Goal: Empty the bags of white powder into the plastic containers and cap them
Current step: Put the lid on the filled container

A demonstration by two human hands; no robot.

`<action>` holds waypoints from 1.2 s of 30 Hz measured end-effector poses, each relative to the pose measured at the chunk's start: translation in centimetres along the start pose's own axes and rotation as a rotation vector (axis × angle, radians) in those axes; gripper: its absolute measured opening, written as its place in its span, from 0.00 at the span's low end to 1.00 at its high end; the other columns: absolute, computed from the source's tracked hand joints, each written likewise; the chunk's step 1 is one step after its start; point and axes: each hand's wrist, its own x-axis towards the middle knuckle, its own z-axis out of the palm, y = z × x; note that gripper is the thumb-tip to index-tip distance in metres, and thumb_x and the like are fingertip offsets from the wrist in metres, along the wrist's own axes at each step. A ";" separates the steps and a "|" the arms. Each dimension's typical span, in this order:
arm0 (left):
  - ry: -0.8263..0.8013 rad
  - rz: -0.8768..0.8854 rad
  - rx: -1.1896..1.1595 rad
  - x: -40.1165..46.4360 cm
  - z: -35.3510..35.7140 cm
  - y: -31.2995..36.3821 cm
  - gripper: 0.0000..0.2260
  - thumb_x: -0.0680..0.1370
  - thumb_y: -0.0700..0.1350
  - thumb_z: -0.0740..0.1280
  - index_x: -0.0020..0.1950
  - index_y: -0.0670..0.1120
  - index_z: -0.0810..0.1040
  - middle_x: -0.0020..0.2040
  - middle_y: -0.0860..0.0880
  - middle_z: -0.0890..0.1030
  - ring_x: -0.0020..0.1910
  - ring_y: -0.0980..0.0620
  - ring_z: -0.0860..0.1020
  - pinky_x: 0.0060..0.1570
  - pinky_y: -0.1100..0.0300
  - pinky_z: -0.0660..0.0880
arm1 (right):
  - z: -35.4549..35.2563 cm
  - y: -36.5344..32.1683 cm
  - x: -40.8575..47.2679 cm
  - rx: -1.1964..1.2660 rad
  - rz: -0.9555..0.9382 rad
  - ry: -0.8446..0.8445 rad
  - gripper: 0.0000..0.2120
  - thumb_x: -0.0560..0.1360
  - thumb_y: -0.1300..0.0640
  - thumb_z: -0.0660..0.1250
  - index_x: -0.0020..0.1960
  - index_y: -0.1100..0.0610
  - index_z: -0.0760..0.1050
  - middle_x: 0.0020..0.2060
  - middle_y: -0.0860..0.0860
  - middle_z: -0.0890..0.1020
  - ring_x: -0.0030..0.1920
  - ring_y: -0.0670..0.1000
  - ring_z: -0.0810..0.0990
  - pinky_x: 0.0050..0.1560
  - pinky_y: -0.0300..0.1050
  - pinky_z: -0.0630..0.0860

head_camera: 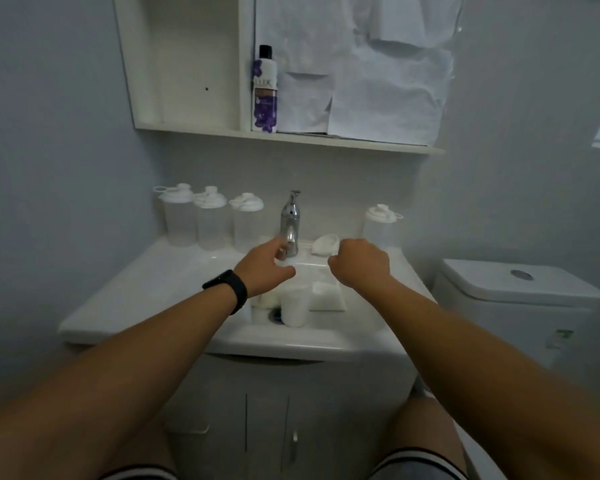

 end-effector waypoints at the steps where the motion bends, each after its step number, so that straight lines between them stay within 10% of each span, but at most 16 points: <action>1: -0.011 -0.046 -0.021 0.2 0.8 -0.6 0.24 0.76 0.48 0.73 0.71 0.50 0.72 0.62 0.49 0.77 0.52 0.51 0.77 0.51 0.59 0.72 | 0.8 -0.1 0.3 -0.002 -0.004 -0.003 0.09 0.78 0.54 0.61 0.52 0.57 0.78 0.46 0.53 0.81 0.43 0.54 0.79 0.42 0.46 0.73; 11: -0.177 -0.267 -0.229 3.9 6.6 -4.9 0.44 0.73 0.48 0.79 0.80 0.46 0.56 0.67 0.47 0.72 0.62 0.49 0.73 0.59 0.59 0.70 | 10.9 1.3 3.2 0.112 0.001 0.175 0.21 0.77 0.54 0.64 0.69 0.56 0.72 0.62 0.56 0.76 0.57 0.60 0.76 0.53 0.55 0.74; 36: -0.375 -0.106 -0.234 11.1 6.0 -10.6 0.25 0.68 0.50 0.82 0.62 0.59 0.78 0.58 0.62 0.82 0.55 0.70 0.78 0.53 0.73 0.72 | 16.9 2.9 15.3 0.564 -0.027 0.121 0.44 0.72 0.44 0.75 0.80 0.52 0.57 0.75 0.54 0.67 0.72 0.60 0.71 0.70 0.57 0.68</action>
